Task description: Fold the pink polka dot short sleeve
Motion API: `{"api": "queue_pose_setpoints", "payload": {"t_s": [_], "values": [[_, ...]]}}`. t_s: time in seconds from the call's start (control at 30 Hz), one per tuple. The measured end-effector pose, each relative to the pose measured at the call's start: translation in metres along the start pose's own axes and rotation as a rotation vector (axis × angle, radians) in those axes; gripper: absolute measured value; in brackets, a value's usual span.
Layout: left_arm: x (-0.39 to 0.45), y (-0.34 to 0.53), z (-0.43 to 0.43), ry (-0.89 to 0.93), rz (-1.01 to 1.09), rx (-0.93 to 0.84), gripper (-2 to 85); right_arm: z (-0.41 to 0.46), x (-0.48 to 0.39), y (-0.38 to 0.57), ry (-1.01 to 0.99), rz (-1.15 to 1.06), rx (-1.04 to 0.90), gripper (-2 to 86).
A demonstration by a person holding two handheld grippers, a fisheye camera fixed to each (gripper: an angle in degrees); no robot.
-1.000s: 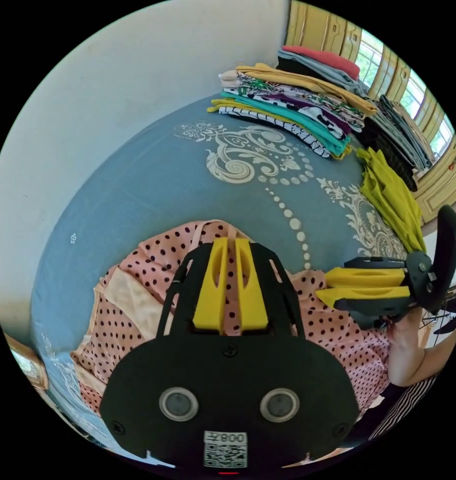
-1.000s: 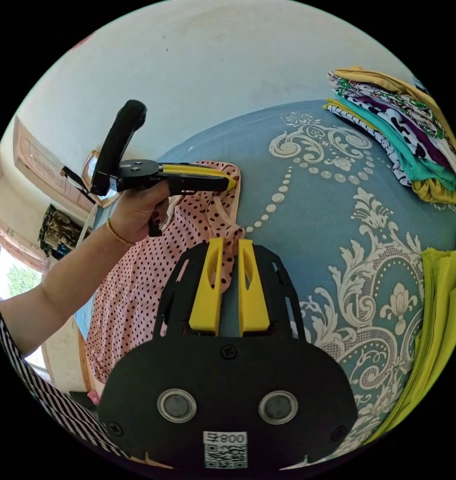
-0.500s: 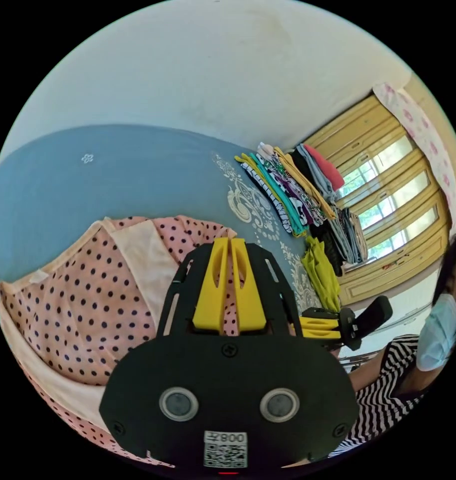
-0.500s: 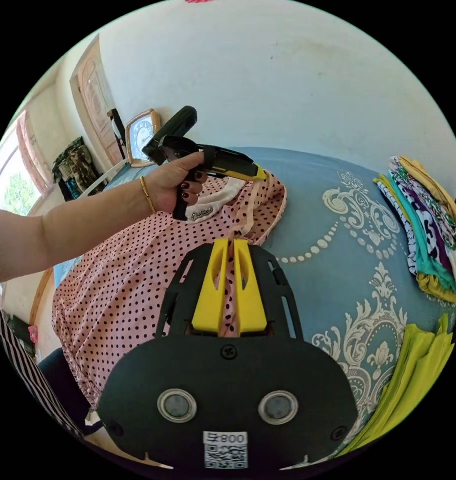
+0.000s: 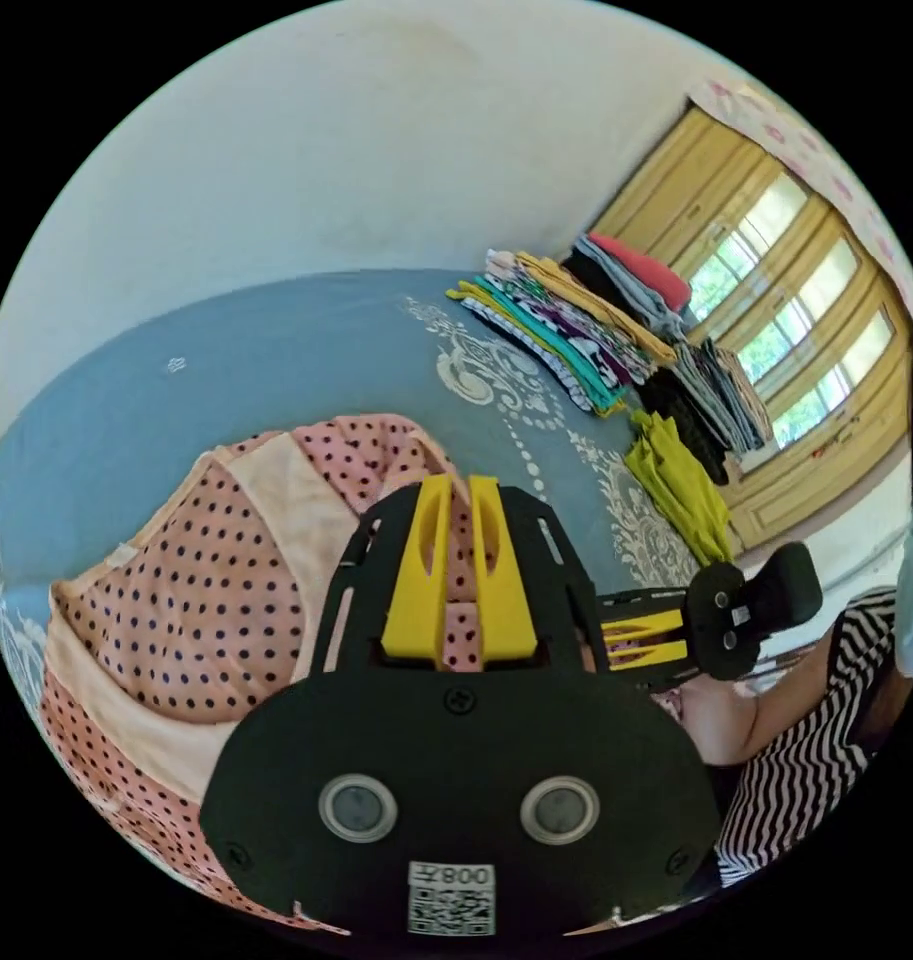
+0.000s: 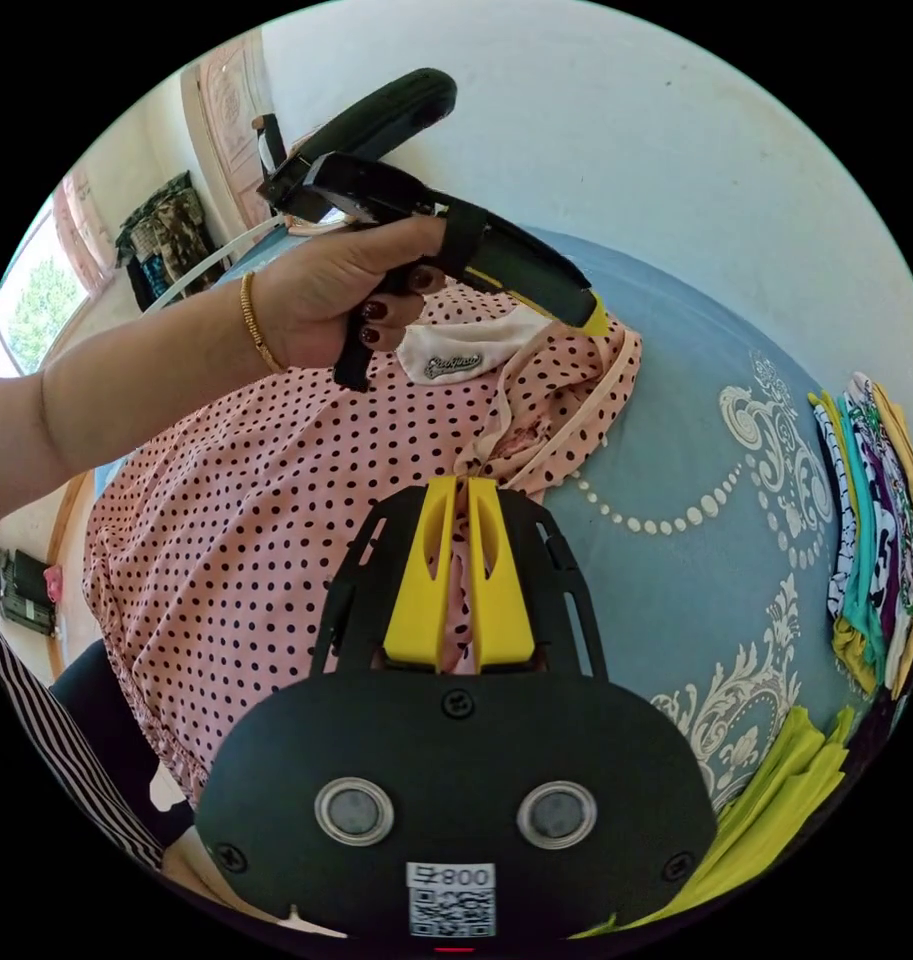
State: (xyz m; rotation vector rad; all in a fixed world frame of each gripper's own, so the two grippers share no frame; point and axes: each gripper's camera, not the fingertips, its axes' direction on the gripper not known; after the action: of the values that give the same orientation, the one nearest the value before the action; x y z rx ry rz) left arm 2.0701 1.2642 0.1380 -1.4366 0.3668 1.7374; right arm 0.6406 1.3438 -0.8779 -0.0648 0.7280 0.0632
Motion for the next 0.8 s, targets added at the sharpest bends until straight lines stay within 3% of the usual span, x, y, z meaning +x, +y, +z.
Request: {"api": "queue_pose_setpoints", "payload": {"t_s": [0.07,0.2,0.33,0.57,0.8], "values": [[0.012,-0.009,0.018,-0.058,0.074,-0.052,2.2,0.003,-0.001,0.003,-0.006,0.003,0.000,2.1],[-0.001,-0.016,0.034,-0.181,0.026,-0.098,1.6,0.009,-0.002,0.010,-0.009,0.007,0.002,2.2],[-0.024,-0.012,0.022,-0.022,-0.046,-0.033,2.8,0.012,-0.001,0.015,-0.023,0.015,0.005,2.2],[-0.035,-0.023,0.051,0.049,-0.085,-0.163,1.6,0.017,0.002,0.022,-0.021,0.017,0.005,2.3],[-0.050,-0.020,0.014,0.097,-0.135,-0.008,1.7,0.018,0.009,0.026,-0.024,0.020,0.005,2.4]]}}
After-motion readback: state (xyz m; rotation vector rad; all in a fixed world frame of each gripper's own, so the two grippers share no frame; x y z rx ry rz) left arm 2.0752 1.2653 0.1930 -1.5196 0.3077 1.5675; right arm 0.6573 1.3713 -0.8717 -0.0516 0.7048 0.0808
